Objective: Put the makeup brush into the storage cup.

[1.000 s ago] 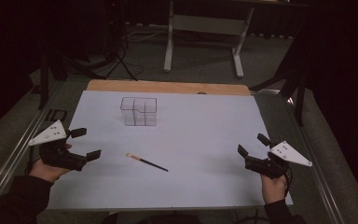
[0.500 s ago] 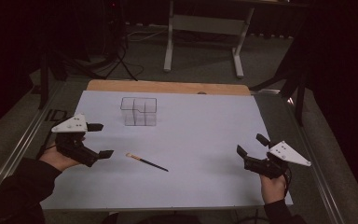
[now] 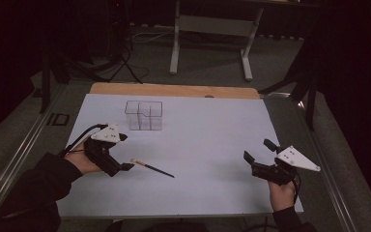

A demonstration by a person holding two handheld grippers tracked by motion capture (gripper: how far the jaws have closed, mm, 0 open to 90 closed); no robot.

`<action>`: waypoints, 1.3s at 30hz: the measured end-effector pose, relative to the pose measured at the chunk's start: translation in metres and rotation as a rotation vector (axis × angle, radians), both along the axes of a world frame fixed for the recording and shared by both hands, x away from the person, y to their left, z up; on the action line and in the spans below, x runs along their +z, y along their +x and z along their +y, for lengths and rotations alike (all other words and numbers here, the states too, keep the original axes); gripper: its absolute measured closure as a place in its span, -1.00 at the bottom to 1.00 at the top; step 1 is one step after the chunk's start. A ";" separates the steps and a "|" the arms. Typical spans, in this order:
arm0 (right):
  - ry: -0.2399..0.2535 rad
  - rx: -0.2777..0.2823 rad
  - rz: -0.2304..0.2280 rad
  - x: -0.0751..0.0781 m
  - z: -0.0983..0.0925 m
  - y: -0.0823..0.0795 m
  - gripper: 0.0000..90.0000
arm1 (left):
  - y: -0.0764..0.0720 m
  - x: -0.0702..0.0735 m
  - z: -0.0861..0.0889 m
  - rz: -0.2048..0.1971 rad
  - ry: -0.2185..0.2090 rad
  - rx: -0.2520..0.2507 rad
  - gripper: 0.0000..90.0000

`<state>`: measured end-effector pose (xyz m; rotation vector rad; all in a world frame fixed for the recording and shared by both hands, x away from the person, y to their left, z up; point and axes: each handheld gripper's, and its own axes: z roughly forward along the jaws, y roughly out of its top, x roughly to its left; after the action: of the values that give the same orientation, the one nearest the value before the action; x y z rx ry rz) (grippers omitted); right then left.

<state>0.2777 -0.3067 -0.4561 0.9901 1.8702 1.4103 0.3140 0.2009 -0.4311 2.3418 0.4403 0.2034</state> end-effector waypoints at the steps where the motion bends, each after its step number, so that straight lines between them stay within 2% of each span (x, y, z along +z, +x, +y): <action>1: 0.000 0.001 -0.001 0.000 0.000 0.000 -0.72 | 0.001 -0.001 -0.002 0.010 0.000 -0.012 -0.98; 8: 0.005 0.003 0.008 -0.001 -0.001 0.001 -0.72 | 0.006 -0.002 -0.017 -0.016 0.060 -0.090 -0.93; 14: 0.002 0.003 0.015 -0.002 0.000 0.001 -0.72 | 0.012 -0.006 -0.027 -0.003 0.123 -0.185 -0.84; 15: 0.002 0.003 0.015 -0.002 0.000 0.002 -0.72 | 0.012 -0.006 -0.027 -0.003 0.123 -0.185 -0.81; 19: 0.003 0.006 0.013 -0.003 0.001 0.003 -0.72 | 0.016 -0.008 -0.034 -0.001 0.179 -0.218 -0.76; 21: 0.003 0.006 0.016 -0.003 0.001 0.003 -0.72 | 0.018 -0.009 -0.037 0.011 0.191 -0.226 -0.75; 22: 0.002 0.007 0.017 -0.003 0.001 0.003 -0.72 | 0.021 -0.010 -0.039 0.030 0.199 -0.240 -0.74; 23: 0.005 0.010 0.021 -0.003 0.001 0.003 -0.72 | 0.022 -0.010 -0.040 0.026 0.216 -0.243 -0.73; 24: 0.003 0.011 0.022 -0.004 0.001 0.003 -0.72 | 0.022 -0.011 -0.042 0.039 0.227 -0.255 -0.73; 26: 0.002 0.012 0.023 -0.004 0.002 0.003 -0.72 | 0.023 -0.013 -0.044 0.025 0.244 -0.264 -0.70; 27: 0.002 0.012 0.025 -0.004 0.002 0.003 -0.72 | 0.024 -0.013 -0.045 0.034 0.248 -0.278 -0.68; 28: 0.001 0.014 0.025 -0.004 0.002 0.003 -0.72 | 0.024 -0.014 -0.047 0.019 0.267 -0.287 -0.65; 30: 0.002 0.012 0.027 -0.004 0.002 0.003 -0.72 | 0.025 -0.016 -0.050 0.024 0.295 -0.307 -0.63; 31: 0.003 0.011 0.027 -0.004 0.002 0.003 -0.72 | 0.025 -0.018 -0.052 0.011 0.312 -0.316 -0.63; 33: 0.004 0.011 0.028 -0.004 0.001 0.003 -0.72 | 0.026 -0.019 -0.053 0.018 0.322 -0.326 -0.58; 36: 0.000 0.010 0.032 -0.005 0.002 0.004 -0.72 | 0.029 -0.022 -0.057 0.015 0.363 -0.357 -0.49; 37: -0.002 0.010 0.034 -0.006 0.002 0.004 -0.72 | 0.030 -0.024 -0.059 0.026 0.367 -0.366 -0.49; 39: -0.003 0.012 0.035 -0.006 0.003 0.004 -0.72 | 0.031 -0.027 -0.063 0.012 0.403 -0.387 -0.44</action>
<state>0.2816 -0.3038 -0.4618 1.0096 1.9060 1.4056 0.3448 0.1382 -0.4581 2.7669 -0.0651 0.0978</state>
